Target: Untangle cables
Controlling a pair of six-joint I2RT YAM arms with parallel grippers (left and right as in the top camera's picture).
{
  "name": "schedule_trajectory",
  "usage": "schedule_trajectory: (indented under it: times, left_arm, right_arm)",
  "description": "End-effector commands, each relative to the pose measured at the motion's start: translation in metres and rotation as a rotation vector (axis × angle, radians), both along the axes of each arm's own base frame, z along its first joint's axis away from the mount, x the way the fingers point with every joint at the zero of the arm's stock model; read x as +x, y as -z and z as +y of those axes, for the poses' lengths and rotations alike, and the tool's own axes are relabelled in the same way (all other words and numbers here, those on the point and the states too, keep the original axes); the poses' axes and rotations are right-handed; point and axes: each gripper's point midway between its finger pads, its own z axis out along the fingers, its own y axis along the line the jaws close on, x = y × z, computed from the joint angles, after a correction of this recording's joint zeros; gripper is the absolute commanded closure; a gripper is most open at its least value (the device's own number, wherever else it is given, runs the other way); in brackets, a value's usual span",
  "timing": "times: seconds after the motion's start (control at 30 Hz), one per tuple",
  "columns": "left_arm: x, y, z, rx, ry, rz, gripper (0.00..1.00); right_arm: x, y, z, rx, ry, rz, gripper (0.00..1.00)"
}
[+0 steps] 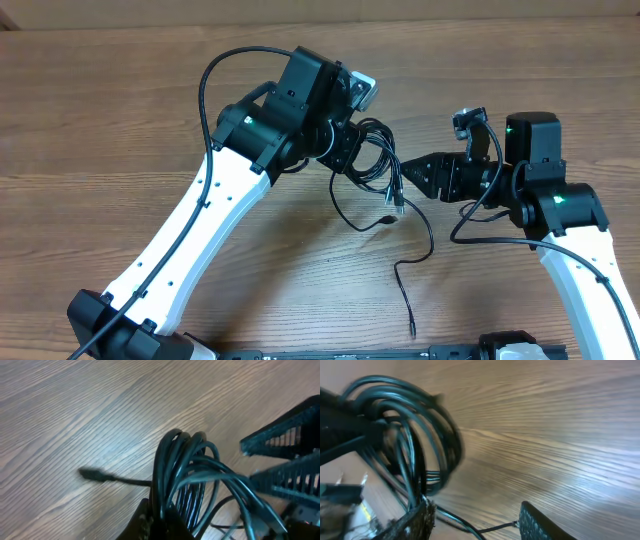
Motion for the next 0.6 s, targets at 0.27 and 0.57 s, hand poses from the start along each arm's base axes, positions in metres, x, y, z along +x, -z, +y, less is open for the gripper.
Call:
schedule_trajectory:
  times: [0.27,0.57]
  left_arm:
    - [-0.006,-0.005,-0.014,0.018,-0.018,-0.020,0.96]
    - [-0.022,-0.009,-0.035,-0.023,0.057,-0.008,0.96]
  right_arm:
    - [0.001,-0.025,0.010,0.061,-0.058,-0.071,0.43]
    - [0.002,-0.012,0.000,-0.011,-0.014,-0.043,0.64]
